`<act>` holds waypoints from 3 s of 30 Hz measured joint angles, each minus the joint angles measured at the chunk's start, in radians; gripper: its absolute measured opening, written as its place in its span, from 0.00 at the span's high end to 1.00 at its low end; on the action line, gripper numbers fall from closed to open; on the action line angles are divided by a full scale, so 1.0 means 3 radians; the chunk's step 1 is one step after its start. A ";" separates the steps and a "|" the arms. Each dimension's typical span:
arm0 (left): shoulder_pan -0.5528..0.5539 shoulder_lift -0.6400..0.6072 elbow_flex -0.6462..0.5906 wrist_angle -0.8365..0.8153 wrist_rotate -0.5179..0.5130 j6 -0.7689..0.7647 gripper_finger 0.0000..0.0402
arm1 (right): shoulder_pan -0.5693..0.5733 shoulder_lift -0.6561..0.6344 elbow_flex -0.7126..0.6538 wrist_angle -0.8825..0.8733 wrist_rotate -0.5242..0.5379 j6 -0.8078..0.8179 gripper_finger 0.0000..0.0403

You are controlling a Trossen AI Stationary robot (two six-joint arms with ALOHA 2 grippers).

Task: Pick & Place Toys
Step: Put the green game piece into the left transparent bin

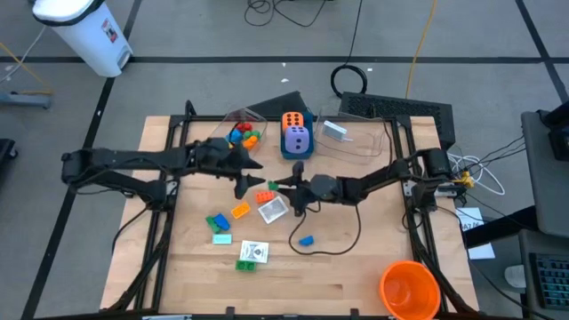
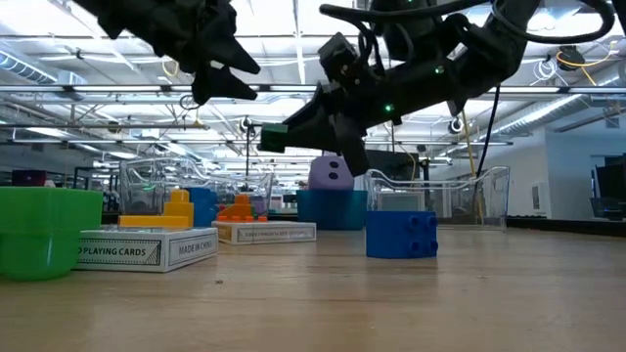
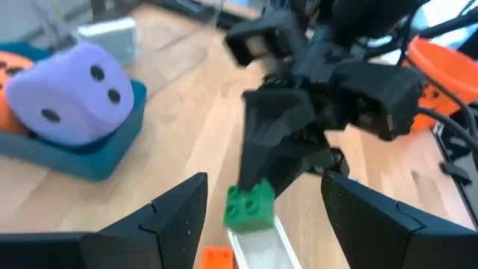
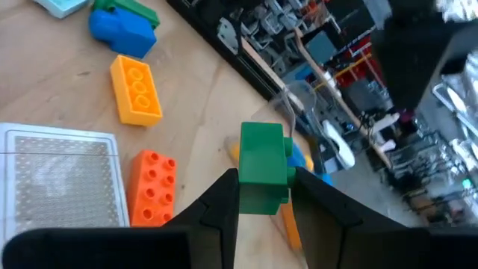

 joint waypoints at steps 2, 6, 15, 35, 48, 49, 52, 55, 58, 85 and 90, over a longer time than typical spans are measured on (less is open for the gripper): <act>0.0072 0.0059 0.0169 -0.0309 0.0118 0.0001 0.33 | 0.0022 0.0000 0.0000 0.0035 -0.0002 -0.0086 0.77; 0.0201 0.0266 0.0455 -0.0725 0.0560 0.0016 0.33 | 0.0048 0.0001 0.0001 0.0179 -0.0012 -0.0305 0.77; 0.0433 0.0854 0.0943 -0.1179 0.1403 0.0369 0.33 | 0.0139 0.0001 0.0001 0.0251 -0.0014 -0.0486 0.77; 0.0611 0.1566 0.1611 -0.2020 0.1865 0.0624 0.33 | 0.0227 0.0001 0.0001 0.0374 0.0094 -0.0769 0.77; 0.0573 0.1565 0.1614 -0.2018 0.2029 0.0560 0.33 | 0.0162 0.0003 0.0001 0.0391 0.0197 -0.0846 0.77; 0.0565 0.1565 0.1614 -0.2019 0.2027 0.0559 0.33 | 0.0161 0.0003 0.0001 0.0397 0.0194 -0.0846 0.77; 0.0552 0.1565 0.1614 -0.2018 0.1949 0.0561 0.33 | 0.0161 0.0003 0.0001 0.0439 0.0189 -0.0846 0.77; 0.0554 0.1565 0.1614 -0.2017 0.1808 0.0569 0.33 | 0.0161 0.0003 0.0001 0.0452 0.0187 -0.0846 0.77; 0.0566 0.1565 0.1614 -0.2013 0.1772 0.0589 0.33 | 0.0161 0.0003 0.0001 0.0449 0.0188 -0.0845 0.77; 0.0490 0.1562 0.1614 -0.2081 0.1762 0.0961 0.64 | 0.0164 0.0003 0.0000 0.0450 0.0202 -0.0814 0.63; 0.0505 0.1562 0.1614 -0.2126 0.1758 0.1017 0.66 | 0.0166 -0.0032 0.0000 0.0395 0.0329 -0.0818 0.58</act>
